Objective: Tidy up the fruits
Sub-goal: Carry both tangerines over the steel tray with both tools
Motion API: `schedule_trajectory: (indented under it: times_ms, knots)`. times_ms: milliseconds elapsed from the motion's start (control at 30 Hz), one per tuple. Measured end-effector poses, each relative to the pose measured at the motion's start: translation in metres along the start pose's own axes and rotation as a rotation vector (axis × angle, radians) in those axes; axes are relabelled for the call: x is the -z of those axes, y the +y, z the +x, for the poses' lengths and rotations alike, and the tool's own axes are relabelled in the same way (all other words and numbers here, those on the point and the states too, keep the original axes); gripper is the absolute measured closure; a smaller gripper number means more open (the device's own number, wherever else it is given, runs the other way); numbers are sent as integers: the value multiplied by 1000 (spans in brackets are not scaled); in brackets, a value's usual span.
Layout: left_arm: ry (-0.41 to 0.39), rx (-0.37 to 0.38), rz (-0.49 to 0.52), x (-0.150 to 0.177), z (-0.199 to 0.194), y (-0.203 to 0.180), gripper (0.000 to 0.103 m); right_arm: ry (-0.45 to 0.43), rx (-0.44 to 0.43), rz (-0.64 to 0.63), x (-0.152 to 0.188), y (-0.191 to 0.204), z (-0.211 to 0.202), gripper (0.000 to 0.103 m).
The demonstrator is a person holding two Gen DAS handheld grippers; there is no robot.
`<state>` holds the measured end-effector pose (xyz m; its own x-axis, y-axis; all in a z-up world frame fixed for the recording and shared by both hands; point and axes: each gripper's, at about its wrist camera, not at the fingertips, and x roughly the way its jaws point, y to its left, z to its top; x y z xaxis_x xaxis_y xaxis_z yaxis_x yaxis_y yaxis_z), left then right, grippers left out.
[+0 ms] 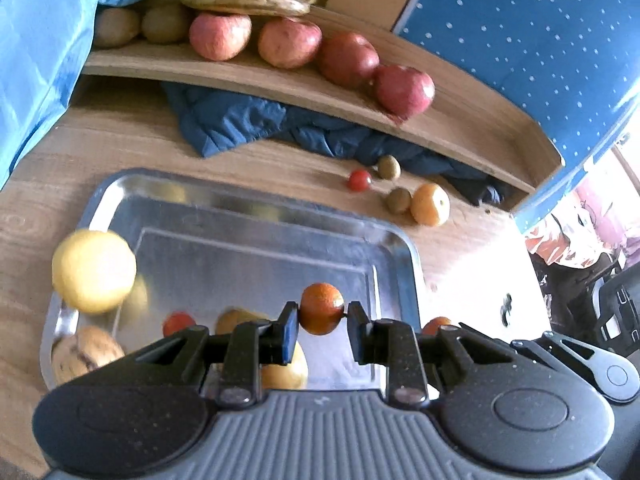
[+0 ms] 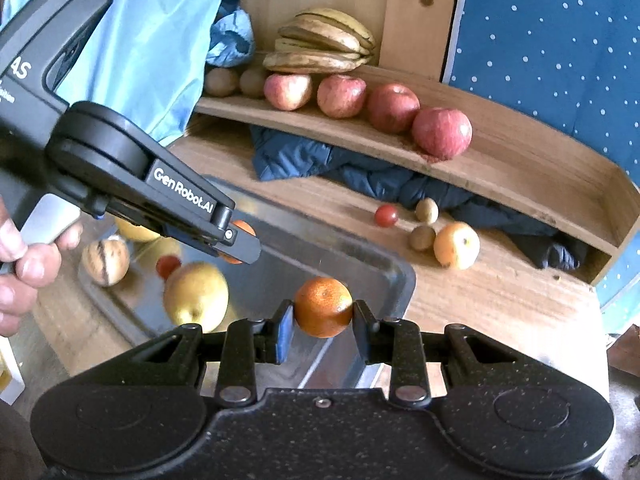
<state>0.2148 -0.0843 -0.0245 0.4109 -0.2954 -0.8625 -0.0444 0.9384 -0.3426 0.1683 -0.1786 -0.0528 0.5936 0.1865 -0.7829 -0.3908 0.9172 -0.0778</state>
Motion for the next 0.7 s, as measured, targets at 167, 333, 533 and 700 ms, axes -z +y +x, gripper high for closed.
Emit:
schedule_trajectory:
  times_ms: [167,333,533,700]
  knots:
    - [7,-11,-5,18,-7,-8,75,9,0,-20,17,3,-8,70]
    - [13,-17,-12,31,-11,-12,75,22,-18,-34,29,7,-11,70]
    - [23,-21,-13,44,-12,-16,75,34,-40,-50,41,8,-12,70]
    - [56,-44,-7,50,-7,-20,75,42,-42,-56,48,8,-11,70]
